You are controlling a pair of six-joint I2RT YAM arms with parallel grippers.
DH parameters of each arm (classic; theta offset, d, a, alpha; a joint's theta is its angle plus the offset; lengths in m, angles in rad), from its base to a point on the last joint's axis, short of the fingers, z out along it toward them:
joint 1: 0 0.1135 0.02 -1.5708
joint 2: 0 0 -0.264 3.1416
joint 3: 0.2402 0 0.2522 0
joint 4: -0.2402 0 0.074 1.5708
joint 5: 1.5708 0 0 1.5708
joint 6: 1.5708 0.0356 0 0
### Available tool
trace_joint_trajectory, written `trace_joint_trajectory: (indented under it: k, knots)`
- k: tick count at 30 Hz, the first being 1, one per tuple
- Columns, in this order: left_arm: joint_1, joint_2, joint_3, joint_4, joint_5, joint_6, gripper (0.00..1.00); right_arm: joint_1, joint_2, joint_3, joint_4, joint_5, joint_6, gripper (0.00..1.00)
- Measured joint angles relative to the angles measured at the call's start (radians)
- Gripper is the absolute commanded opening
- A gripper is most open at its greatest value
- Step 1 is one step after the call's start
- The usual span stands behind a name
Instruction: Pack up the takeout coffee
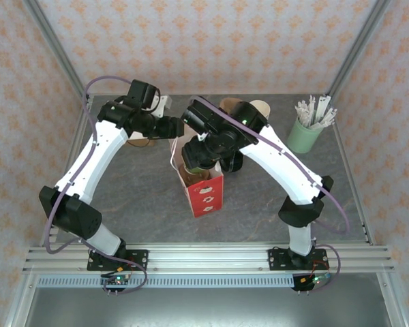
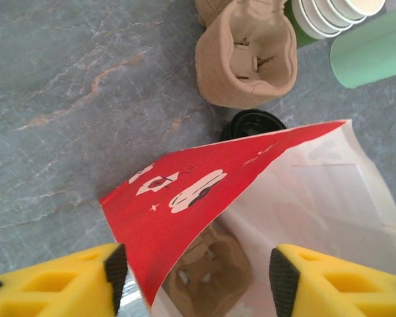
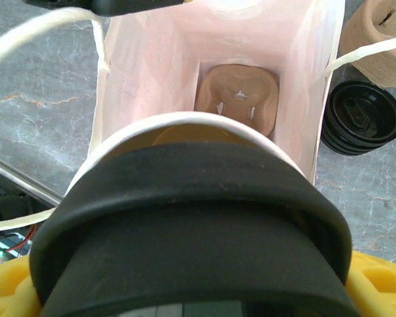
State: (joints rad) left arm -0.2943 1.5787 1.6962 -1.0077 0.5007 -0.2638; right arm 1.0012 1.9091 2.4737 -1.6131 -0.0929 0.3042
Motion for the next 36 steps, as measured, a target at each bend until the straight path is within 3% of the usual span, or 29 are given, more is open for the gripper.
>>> trace_joint_trajectory:
  k: [9,21,36]
  knots:
    - [0.000,0.013,0.024,-0.022,0.019,0.041,0.22,0.000,0.007,0.001,-0.004,0.022,0.011,0.70]
    - [-0.032,0.012,0.037,-0.028,0.019,0.042,0.13,0.000,0.062,-0.002,-0.004,0.032,0.010,0.70]
    - [-0.033,0.008,0.037,-0.032,0.016,0.041,0.12,0.000,0.063,-0.204,-0.003,0.038,0.010,0.70]
